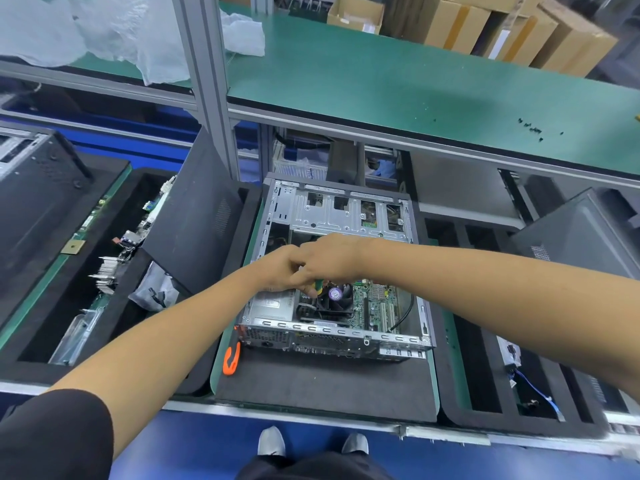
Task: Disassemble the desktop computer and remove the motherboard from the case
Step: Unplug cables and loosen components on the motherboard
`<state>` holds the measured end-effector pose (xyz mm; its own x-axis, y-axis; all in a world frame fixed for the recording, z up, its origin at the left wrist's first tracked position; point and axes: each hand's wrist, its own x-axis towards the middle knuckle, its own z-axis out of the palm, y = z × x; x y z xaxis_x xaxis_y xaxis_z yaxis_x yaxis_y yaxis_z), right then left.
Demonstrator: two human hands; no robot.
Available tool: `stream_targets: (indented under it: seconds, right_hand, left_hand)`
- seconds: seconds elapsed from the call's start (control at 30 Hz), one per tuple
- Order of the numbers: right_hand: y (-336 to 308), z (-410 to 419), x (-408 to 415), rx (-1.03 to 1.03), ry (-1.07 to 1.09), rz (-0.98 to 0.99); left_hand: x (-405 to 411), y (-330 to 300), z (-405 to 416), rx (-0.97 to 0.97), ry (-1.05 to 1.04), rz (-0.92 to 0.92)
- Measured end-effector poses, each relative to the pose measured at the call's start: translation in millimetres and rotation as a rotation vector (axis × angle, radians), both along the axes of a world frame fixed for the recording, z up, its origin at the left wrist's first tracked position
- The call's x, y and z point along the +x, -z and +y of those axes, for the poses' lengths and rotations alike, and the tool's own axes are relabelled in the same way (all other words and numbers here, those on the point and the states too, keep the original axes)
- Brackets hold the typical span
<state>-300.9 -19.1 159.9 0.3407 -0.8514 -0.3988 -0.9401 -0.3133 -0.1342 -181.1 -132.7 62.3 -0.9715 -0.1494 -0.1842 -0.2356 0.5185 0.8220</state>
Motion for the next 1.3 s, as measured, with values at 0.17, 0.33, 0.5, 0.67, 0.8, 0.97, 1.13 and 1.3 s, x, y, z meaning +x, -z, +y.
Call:
stream_targets:
  seconds: [0.17, 0.33, 0.5, 0.67, 0.8, 0.97, 1.13, 1.3]
  right_hand:
    - [-1.8, -1.9, -5.2, -0.063, -0.231, 0.239]
    - [7.8, -2.3, -0.1, -0.084, 0.114, 0.191]
    - [8.1, -8.5, 4.9, 0.024, 0.284, 0.239]
    - [0.6, -8.9, 3.1, 0.095, 0.135, 0.22]
    - [-4.8, -8.9, -5.0, 0.054, -0.09, 0.256]
    - [2.0, -5.7, -0.8, -0.001, 0.033, -0.029]
    - [-5.2, -4.1, -7.4, -0.052, -0.197, 0.111]
    - [0.7, -4.3, -8.6, -0.099, -0.288, 0.145]
  left_hand:
    - [-5.1, -1.6, 11.6, -0.201, -0.118, -0.011]
    - [-7.0, 2.5, 10.8, -0.056, -0.147, 0.007]
    - [-6.8, 2.9, 12.9, -0.253, -0.128, -0.018]
    - [-4.2, 6.7, 7.9, -0.034, -0.113, 0.026]
    - [-8.6, -1.3, 2.9, -0.032, -0.038, -0.03]
    - [-4.1, 3.0, -1.7, -0.021, 0.016, -0.025]
    - [-3.9, -2.0, -6.7, -0.018, 0.036, -0.002]
    - [-3.3, 3.4, -3.2, 0.029, -0.001, 0.025]
